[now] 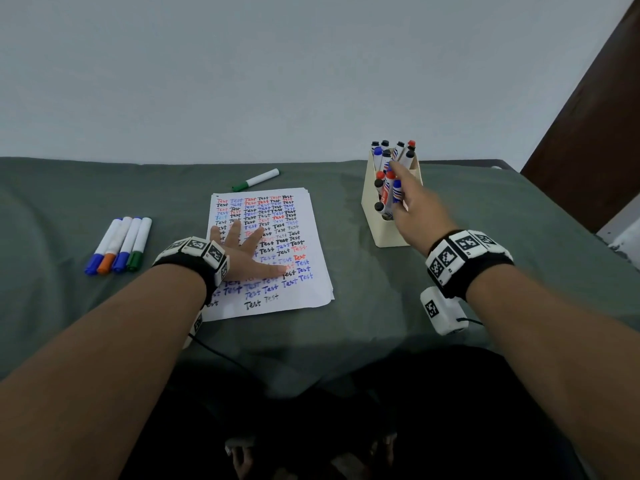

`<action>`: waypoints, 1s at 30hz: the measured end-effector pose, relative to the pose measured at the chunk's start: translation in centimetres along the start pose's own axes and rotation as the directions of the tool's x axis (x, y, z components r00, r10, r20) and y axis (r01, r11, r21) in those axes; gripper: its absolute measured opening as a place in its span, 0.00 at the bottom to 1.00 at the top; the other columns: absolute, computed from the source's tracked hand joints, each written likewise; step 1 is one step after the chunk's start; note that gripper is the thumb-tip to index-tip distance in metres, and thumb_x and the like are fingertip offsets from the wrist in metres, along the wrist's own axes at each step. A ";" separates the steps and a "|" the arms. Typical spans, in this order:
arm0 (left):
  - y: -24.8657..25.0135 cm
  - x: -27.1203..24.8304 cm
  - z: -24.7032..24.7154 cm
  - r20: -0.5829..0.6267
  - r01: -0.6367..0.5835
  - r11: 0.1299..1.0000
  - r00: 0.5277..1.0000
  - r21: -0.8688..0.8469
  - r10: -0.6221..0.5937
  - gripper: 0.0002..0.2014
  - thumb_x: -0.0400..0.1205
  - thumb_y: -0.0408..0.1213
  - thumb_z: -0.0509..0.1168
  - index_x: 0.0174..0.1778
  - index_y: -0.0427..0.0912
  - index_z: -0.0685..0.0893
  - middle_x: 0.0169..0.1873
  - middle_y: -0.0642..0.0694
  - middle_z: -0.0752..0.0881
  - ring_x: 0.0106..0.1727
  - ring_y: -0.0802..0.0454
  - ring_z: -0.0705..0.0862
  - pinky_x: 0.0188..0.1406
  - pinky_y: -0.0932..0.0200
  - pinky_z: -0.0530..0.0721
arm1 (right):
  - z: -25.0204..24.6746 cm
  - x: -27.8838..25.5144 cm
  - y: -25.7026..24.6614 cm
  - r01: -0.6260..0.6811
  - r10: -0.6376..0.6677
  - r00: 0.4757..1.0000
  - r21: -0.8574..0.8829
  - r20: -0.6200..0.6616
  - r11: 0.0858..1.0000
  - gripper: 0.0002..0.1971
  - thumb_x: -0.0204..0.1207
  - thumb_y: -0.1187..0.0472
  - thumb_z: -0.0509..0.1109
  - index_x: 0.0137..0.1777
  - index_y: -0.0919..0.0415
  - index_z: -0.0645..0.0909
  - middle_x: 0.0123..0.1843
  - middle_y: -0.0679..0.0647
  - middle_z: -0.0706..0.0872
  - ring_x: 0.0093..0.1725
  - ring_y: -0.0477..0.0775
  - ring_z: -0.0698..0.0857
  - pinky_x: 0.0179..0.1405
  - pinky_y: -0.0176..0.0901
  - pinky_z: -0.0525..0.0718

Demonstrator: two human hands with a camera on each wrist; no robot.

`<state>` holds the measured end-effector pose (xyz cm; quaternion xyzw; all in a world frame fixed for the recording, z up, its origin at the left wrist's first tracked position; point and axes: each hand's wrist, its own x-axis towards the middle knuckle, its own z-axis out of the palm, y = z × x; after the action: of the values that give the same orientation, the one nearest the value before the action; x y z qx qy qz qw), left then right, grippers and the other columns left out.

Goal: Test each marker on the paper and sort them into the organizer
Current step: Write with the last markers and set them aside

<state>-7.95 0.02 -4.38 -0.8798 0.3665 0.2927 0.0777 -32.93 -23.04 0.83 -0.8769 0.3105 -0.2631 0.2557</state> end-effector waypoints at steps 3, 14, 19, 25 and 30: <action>0.0 0.1 0.0 0.004 -0.002 1.000 1.000 -0.003 0.002 0.71 0.42 0.96 0.46 0.81 0.73 0.28 0.83 0.53 0.22 0.83 0.33 0.24 0.82 0.27 0.34 | 0.4 0.1 -0.4 0.073 -0.070 0.997 -0.064 0.039 0.995 0.40 0.81 0.67 0.63 0.89 0.44 0.52 0.90 0.45 0.57 0.86 0.58 0.63 0.80 0.42 0.60; 0.2 0.0 -0.1 -0.005 0.012 1.000 1.000 0.005 -0.012 0.70 0.43 0.96 0.46 0.81 0.73 0.28 0.84 0.52 0.23 0.84 0.33 0.25 0.83 0.28 0.35 | 4.1 0.3 -7.1 0.412 -0.377 0.906 -0.189 0.196 0.891 0.41 0.85 0.47 0.66 0.91 0.55 0.47 0.92 0.53 0.42 0.90 0.54 0.37 0.88 0.54 0.39; 0.4 -0.1 0.0 -0.010 0.020 0.999 1.000 0.026 -0.020 0.71 0.42 0.96 0.45 0.81 0.72 0.27 0.84 0.51 0.23 0.83 0.33 0.24 0.83 0.29 0.33 | 7.7 1.4 -7.9 0.296 -0.146 0.866 -0.254 0.479 0.921 0.43 0.86 0.41 0.63 0.91 0.57 0.43 0.92 0.57 0.40 0.90 0.60 0.39 0.88 0.60 0.43; 0.1 0.2 0.0 -0.002 0.042 0.999 0.999 0.003 -0.042 0.61 0.59 0.90 0.52 0.82 0.72 0.31 0.85 0.50 0.25 0.83 0.33 0.24 0.82 0.31 0.30 | 11.1 2.6 -7.0 0.251 0.031 0.785 -0.365 0.618 0.896 0.45 0.84 0.33 0.59 0.91 0.55 0.44 0.92 0.57 0.43 0.90 0.64 0.43 0.87 0.68 0.53; -0.2 0.0 -0.7 0.079 0.052 0.992 0.996 -0.113 -0.043 0.55 0.64 0.87 0.54 0.85 0.73 0.40 0.88 0.53 0.34 0.86 0.37 0.29 0.81 0.30 0.32 | 12.1 3.2 -6.2 0.252 0.083 0.733 -0.383 0.675 0.889 0.45 0.82 0.28 0.55 0.91 0.48 0.43 0.92 0.57 0.41 0.90 0.67 0.43 0.86 0.72 0.50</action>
<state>-7.53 -0.07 -3.82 -0.8795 0.3248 0.3446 0.0480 -20.77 -17.59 -3.28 -0.9597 0.2071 0.1400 0.1282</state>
